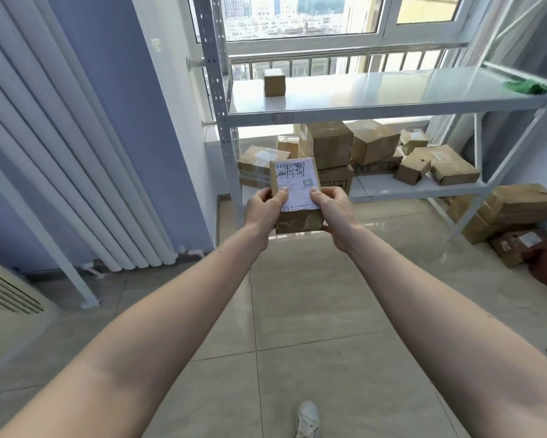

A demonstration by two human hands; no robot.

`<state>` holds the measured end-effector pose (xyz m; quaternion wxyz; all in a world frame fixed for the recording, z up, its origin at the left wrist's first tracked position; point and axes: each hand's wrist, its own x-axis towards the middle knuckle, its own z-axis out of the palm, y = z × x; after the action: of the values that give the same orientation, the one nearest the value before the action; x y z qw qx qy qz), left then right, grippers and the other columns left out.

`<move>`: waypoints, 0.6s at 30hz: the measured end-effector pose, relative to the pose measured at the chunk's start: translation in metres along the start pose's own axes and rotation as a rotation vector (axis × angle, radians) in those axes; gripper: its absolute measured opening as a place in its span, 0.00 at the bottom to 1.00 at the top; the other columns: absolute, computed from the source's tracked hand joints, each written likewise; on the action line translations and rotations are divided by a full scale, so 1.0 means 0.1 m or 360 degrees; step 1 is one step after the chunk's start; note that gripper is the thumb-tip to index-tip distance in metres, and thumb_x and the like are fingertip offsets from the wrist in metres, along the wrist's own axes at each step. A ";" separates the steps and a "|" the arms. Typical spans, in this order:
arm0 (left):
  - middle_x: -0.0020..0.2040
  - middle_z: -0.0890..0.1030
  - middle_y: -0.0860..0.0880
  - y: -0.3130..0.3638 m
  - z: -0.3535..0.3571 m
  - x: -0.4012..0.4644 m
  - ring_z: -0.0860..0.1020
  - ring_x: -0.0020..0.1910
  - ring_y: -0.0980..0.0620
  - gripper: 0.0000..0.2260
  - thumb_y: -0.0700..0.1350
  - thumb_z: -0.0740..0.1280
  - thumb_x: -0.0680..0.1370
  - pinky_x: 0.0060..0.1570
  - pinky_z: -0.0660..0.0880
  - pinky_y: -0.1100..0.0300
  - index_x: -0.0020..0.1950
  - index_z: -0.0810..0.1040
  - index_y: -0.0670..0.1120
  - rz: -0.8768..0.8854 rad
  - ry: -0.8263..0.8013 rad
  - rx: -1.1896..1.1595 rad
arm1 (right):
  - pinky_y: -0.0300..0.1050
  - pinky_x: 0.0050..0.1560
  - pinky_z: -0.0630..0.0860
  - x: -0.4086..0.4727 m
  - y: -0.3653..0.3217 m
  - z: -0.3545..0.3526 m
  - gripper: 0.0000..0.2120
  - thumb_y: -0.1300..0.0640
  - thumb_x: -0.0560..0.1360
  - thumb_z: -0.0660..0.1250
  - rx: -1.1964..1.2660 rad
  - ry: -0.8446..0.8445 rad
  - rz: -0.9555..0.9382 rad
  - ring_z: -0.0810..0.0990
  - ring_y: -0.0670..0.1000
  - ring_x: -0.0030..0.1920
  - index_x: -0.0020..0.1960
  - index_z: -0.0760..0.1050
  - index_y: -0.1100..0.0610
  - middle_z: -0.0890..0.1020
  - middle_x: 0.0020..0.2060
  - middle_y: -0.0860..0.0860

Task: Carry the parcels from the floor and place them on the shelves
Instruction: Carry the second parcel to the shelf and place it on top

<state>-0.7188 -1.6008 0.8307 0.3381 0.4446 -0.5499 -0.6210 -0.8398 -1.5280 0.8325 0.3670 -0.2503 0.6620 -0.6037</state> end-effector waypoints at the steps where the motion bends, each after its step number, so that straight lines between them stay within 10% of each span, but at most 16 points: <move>1: 0.57 0.84 0.45 0.08 0.05 0.18 0.83 0.52 0.48 0.18 0.51 0.67 0.79 0.40 0.79 0.60 0.66 0.76 0.45 0.0009 0.0013 -0.0008 | 0.48 0.46 0.81 0.17 -0.09 0.01 0.17 0.52 0.80 0.65 0.0006 -0.0018 -0.0016 0.83 0.51 0.48 0.65 0.69 0.60 0.81 0.56 0.57; 7: 0.56 0.82 0.49 0.55 0.30 1.14 0.81 0.46 0.54 0.16 0.48 0.67 0.80 0.36 0.77 0.64 0.67 0.74 0.46 0.0105 0.0009 -0.0065 | 0.58 0.61 0.79 1.19 -0.59 0.04 0.19 0.52 0.80 0.65 -0.0025 -0.0059 -0.0110 0.82 0.57 0.59 0.67 0.69 0.61 0.82 0.57 0.58; 18: 0.58 0.80 0.49 1.47 0.43 2.81 0.81 0.54 0.48 0.10 0.49 0.64 0.81 0.47 0.81 0.56 0.62 0.72 0.51 0.0371 0.0002 -0.0017 | 0.41 0.44 0.78 2.81 -1.50 0.39 0.15 0.58 0.81 0.63 0.0033 -0.0097 -0.0412 0.81 0.50 0.48 0.66 0.70 0.61 0.81 0.51 0.52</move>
<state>-0.8742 -1.8639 0.9250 0.4105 0.3762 -0.5943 -0.5803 -0.9960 -1.7910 0.9285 0.3086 -0.3482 0.6064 -0.6449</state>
